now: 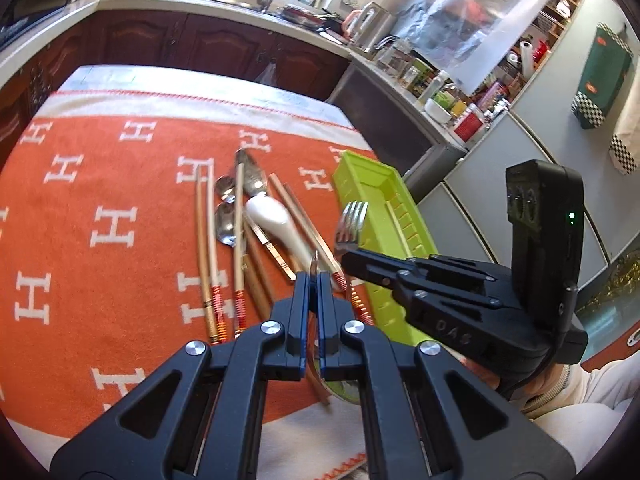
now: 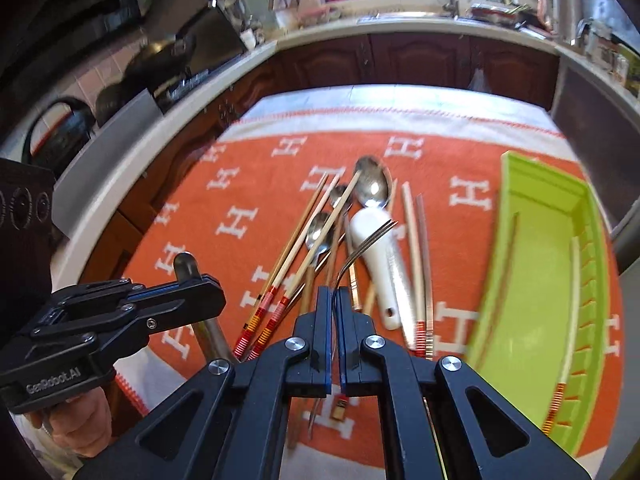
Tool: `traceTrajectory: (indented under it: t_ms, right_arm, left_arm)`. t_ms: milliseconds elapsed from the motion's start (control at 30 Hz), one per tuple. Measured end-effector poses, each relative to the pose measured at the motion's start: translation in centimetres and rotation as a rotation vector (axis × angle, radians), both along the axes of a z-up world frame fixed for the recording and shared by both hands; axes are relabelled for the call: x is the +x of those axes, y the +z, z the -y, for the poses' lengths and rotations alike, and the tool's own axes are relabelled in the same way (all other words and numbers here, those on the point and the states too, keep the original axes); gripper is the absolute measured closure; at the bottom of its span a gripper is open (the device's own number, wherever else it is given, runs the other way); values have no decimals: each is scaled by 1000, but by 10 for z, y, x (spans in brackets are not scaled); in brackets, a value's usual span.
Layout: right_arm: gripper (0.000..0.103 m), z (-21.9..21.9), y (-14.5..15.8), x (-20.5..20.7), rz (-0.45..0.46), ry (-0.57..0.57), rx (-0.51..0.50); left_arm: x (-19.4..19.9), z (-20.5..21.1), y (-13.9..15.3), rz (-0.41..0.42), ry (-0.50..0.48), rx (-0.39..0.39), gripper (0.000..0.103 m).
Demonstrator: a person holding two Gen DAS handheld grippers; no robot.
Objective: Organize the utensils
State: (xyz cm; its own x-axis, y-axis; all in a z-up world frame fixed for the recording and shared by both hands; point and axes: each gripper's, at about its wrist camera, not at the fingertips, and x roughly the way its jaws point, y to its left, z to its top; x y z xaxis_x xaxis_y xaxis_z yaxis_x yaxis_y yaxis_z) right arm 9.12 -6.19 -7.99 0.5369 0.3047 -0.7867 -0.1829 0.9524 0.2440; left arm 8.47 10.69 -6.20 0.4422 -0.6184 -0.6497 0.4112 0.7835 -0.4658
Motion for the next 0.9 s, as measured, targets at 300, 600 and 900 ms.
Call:
traceTrajectory:
  t_ms: [300, 600, 900]
  right_arm:
    - [101, 80, 61, -46, 140, -130, 19]
    - [101, 151, 59, -71, 137, -243, -16]
    - [101, 160, -7, -51, -3, -234, -26]
  left_arm:
    - [-14, 59, 57, 99, -100, 56, 102]
    - [2, 143, 53, 73, -211, 145, 102]
    - [28, 207, -1, -5, -228, 264, 102]
